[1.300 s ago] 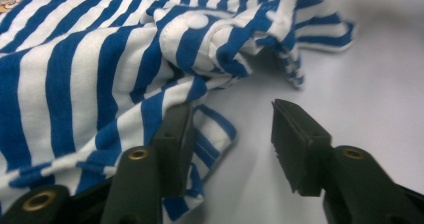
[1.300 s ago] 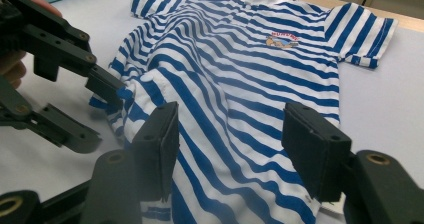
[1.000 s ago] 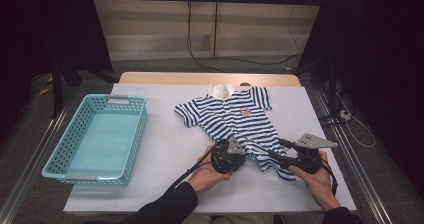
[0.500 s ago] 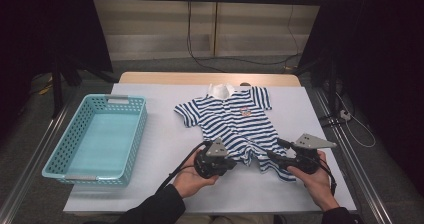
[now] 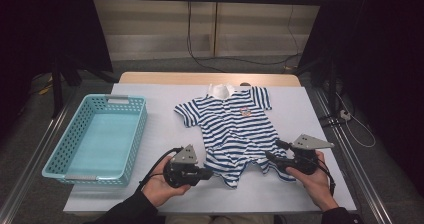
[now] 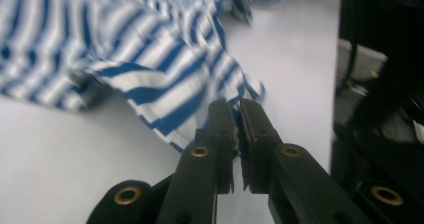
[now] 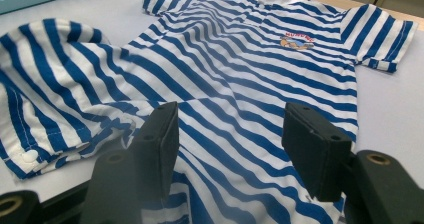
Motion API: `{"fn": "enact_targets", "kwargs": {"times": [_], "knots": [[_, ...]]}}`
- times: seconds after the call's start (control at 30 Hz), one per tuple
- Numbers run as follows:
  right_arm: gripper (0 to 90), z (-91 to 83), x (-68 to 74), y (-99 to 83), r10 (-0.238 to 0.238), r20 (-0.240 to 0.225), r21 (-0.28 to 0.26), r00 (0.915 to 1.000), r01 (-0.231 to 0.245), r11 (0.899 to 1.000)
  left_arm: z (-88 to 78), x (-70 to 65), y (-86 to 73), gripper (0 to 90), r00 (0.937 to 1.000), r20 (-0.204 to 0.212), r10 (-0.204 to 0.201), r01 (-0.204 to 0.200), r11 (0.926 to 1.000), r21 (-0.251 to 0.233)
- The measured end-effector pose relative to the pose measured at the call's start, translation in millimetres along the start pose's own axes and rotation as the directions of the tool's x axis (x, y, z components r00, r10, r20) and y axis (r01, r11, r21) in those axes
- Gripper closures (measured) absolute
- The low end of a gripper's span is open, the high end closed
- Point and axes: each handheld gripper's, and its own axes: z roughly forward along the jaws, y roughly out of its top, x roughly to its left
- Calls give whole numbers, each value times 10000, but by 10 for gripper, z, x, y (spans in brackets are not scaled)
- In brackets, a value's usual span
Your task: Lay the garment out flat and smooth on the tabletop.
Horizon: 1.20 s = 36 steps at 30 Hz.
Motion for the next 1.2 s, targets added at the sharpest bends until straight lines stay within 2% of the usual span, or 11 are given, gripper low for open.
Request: {"fn": "enact_targets", "kwargs": {"times": [0.07, 0.13, 0.3, 0.47, 0.63, 0.7, 0.77, 0.97, 1.0, 1.13, 1.2], "knots": [[415, -1, 12, 2, 2, -24, 38, 10000, -2, 10000, 16, -7, -38, 804, 10000, 55, 72, -73, 9999, 111], [434, -17, 34, -3, -35, -143, 106, 9999, 37, 9999, 13, -6, -25, 638, 9997, -228, -56, 52, 9998, -168], [575, -151, 156, -1, -427, -451, -111, 9981, 422, 9990, -7, -15, 106, 634, 9997, -63, 222, -227, 9967, -775], [746, -184, 290, -79, -921, -1230, 500, 9881, 989, 9938, 262, 20, 172, 714, 9958, -676, 622, -626, 9980, -38], [705, -21, 253, -158, -1298, -911, 1403, 9874, 1417, 9799, 575, 57, 62, 673, 9926, -976, 716, -639, 9948, 791], [650, 40, 223, -161, -1261, -995, 1482, 9870, 1400, 9790, 580, 51, 39, 623, 9917, -778, 1023, -967, 9927, 717], [590, 88, 207, -165, -1308, -1117, 1585, 9851, 1476, 9763, 580, 40, 30, 544, 9966, -380, 725, -699, 9954, 648], [485, 216, 166, -188, -1436, -1407, 1939, 9796, 1695, 9663, 583, -66, 3, 488, 9957, -207, 900, -884, 9938, 675], [487, 241, 161, -195, -1429, -1488, 2073, 9785, 1721, 9630, 577, -61, 1, 479, 9928, -81, 1195, -1186, 9904, 712], [545, 281, 153, -186, -1659, -1507, 2134, 9746, 1959, 9571, 586, -117, 1, 499, 9910, -484, 1250, -1208, 9894, 810], [654, 279, 153, -184, -1521, -1736, 2185, 9730, 1887, 9574, 570, -121, 13, 610, 9865, -482, 1565, -1514, 9838, 964]]}}
